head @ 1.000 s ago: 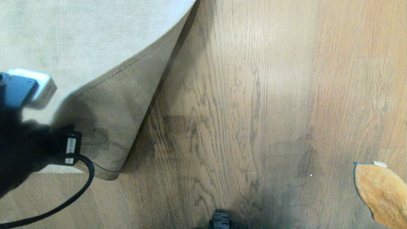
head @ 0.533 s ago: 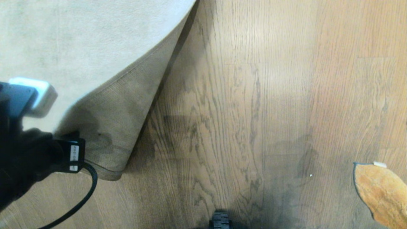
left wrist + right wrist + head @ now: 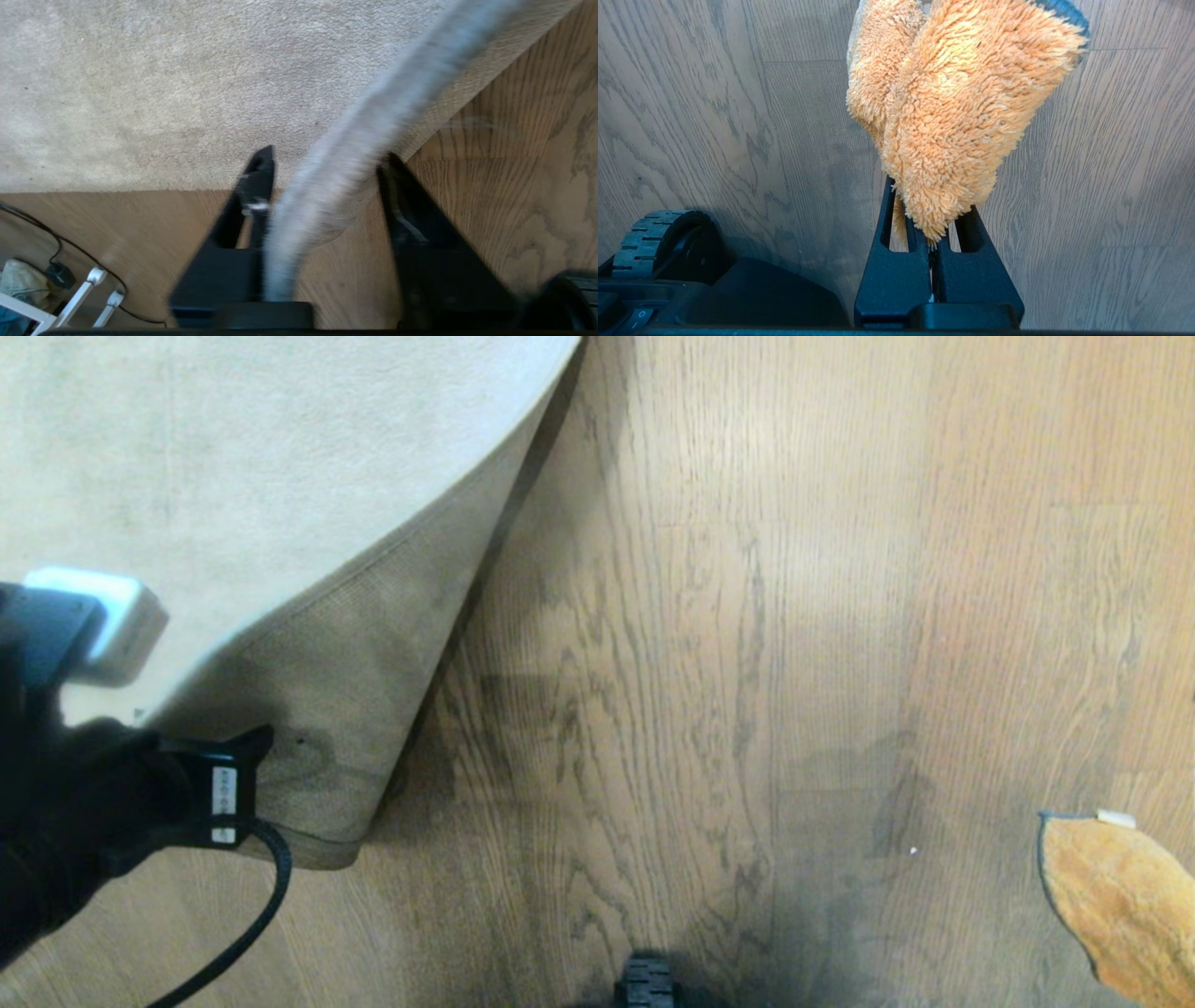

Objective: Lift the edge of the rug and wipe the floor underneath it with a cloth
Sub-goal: Lay down the carpet

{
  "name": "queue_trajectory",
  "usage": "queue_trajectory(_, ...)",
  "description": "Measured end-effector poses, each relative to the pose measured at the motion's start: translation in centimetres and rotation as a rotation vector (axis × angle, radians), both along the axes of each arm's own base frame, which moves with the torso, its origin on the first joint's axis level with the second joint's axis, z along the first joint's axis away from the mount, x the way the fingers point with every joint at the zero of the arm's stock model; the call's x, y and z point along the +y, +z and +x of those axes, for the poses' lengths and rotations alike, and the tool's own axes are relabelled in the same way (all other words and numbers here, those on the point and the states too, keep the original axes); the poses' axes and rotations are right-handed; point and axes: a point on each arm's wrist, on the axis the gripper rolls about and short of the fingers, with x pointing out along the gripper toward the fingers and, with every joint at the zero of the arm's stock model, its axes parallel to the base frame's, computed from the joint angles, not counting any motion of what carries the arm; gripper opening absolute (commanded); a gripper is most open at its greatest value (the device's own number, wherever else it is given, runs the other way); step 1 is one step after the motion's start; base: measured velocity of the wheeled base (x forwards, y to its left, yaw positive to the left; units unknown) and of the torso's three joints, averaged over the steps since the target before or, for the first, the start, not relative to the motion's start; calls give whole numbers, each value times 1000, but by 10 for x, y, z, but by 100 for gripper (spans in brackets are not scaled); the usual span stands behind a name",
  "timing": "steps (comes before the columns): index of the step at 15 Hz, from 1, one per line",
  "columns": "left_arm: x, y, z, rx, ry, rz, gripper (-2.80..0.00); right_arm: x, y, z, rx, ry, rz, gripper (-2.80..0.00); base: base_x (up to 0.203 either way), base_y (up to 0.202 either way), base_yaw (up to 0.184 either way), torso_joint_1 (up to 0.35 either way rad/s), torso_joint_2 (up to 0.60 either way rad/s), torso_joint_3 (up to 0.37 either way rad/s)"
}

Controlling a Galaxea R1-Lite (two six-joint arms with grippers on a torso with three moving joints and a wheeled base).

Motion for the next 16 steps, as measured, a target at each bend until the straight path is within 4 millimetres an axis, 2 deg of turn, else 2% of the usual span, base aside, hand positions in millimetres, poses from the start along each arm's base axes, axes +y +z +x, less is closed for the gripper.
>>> queue_trajectory(5, -4, 0, -4, -7, -35, -93, 0, 0, 0, 0, 0, 0, 0, -280, 0, 0, 0, 0, 0, 0)
queue_trajectory(11, -3, 8, -10, -37, -69, -173, 0, 0, 0, 0, 0, 0, 0, -280, 0, 0, 0, 0, 0, 0)
queue_trajectory(16, -6, 18, -18, -112, -103, -338, 0, 0, 0, 0, 1, 0, 0, -280, 0, 0, 0, 0, 0, 0)
